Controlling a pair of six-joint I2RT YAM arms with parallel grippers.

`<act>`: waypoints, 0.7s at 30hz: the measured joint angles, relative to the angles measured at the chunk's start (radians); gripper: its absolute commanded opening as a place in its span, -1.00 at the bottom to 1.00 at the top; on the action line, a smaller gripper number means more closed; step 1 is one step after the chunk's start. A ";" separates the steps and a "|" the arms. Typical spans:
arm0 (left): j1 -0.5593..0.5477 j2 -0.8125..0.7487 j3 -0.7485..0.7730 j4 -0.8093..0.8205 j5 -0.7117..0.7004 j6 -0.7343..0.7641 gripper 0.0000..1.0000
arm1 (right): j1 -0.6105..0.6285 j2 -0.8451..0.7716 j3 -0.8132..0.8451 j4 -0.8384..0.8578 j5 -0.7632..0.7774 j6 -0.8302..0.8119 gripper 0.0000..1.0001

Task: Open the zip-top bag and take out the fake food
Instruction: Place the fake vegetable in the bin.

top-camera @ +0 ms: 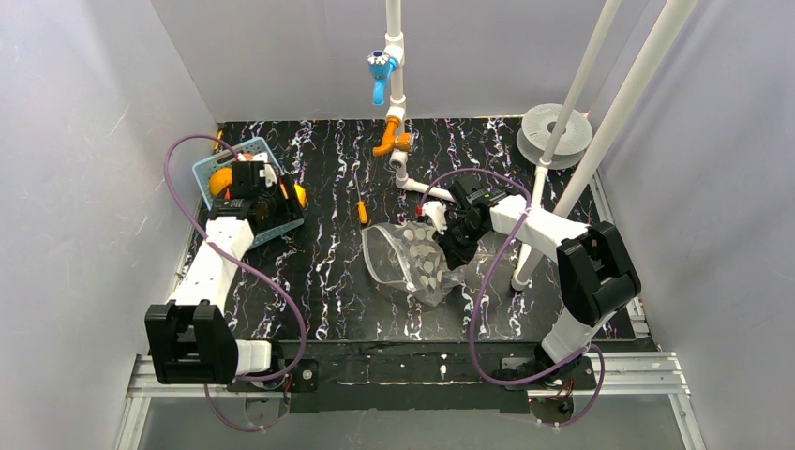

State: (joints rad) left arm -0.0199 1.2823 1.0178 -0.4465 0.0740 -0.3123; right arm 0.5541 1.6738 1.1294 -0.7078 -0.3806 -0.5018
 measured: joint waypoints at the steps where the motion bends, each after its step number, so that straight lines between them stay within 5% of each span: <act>1: 0.004 0.006 0.002 0.000 -0.004 -0.001 -1.00 | 0.000 0.000 0.000 0.000 0.000 0.000 -0.97; 15: 0.075 0.085 0.033 0.013 -0.031 -0.013 -0.98 | 0.000 0.001 0.000 0.000 -0.009 -0.002 -0.97; 21: 0.082 0.119 0.062 0.014 -0.034 -0.019 -0.77 | 0.000 0.001 0.000 -0.001 -0.012 -0.002 -0.95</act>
State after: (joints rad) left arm 0.0618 1.4018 1.0800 -0.4321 0.0398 -0.3311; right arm 0.5541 1.6752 1.1294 -0.7086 -0.3923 -0.5037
